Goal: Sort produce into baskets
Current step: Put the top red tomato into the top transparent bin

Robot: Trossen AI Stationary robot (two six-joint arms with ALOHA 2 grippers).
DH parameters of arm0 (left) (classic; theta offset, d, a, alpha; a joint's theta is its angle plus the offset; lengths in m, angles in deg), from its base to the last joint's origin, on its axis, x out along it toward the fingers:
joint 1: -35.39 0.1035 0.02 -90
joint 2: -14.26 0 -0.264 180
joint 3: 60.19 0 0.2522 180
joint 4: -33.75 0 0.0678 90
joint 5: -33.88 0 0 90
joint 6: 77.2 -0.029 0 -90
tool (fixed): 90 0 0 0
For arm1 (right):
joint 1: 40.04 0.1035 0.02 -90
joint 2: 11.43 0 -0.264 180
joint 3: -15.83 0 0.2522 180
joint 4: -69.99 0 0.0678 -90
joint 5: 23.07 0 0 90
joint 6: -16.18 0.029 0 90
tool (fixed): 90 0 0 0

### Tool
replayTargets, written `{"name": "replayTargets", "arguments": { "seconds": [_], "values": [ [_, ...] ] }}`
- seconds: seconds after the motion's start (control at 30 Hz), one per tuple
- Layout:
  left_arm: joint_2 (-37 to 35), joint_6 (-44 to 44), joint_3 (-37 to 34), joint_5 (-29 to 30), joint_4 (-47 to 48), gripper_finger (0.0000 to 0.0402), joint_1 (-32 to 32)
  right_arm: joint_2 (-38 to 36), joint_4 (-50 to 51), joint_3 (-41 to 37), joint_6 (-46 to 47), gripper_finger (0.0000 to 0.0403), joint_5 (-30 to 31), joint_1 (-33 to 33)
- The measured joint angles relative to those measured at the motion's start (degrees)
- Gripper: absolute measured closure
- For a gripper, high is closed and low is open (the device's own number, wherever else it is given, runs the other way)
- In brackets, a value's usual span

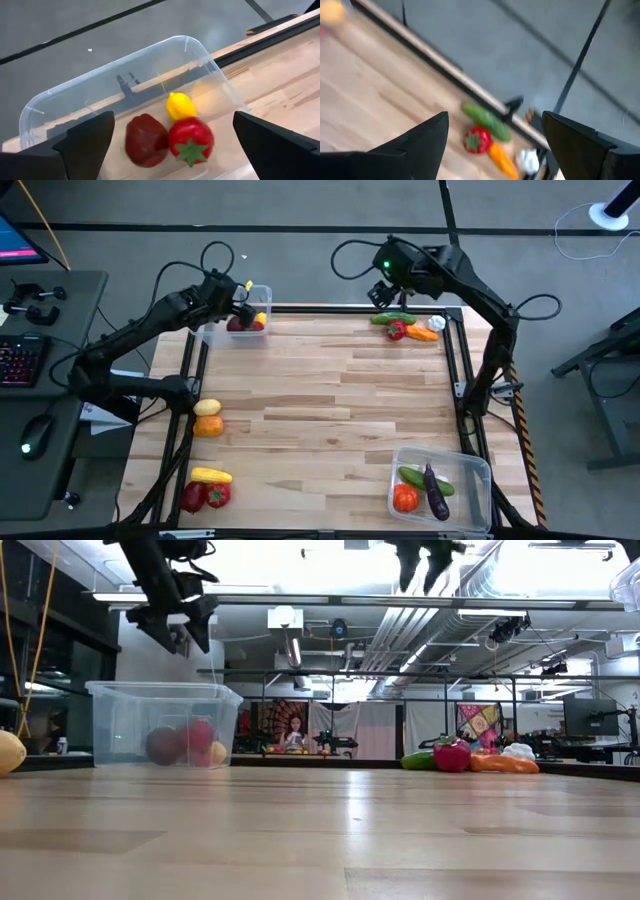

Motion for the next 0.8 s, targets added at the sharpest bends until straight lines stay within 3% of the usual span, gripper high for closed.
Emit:
{"name": "replayTargets", "arguments": {
  "seconds": [0.1,0.27,0.4,0.63,0.8],
  "values": [
    [-0.5,0.0,-0.02,-0.65,0.27,0.0005,-0.17,-0.18,-0.91,-7.83,-0.02,0.0089,-4.91,-4.72],
    [-1.53,0.0,0.0,-1.34,1.17,0.0005,-0.17,-2.45,-11.57,-27.95,1.34,0.0089,-16.03,-10.84],
    [-1.68,0.02,-0.02,-1.34,3.03,0.0005,-0.17,-2.58,-16.32,-39.75,7.66,0.0089,-18.73,-14.06],
    [-1.7,0.02,-0.02,-1.25,3.43,0.0005,-0.17,-2.6,-21.93,-48.62,22.04,0.0089,-20.07,-14.8],
    [-1.7,-0.02,-0.02,-0.91,3.44,0.0005,-0.17,-2.67,-23.24,-52.58,21.32,0.0089,-19.09,-12.66]
  ]
}}
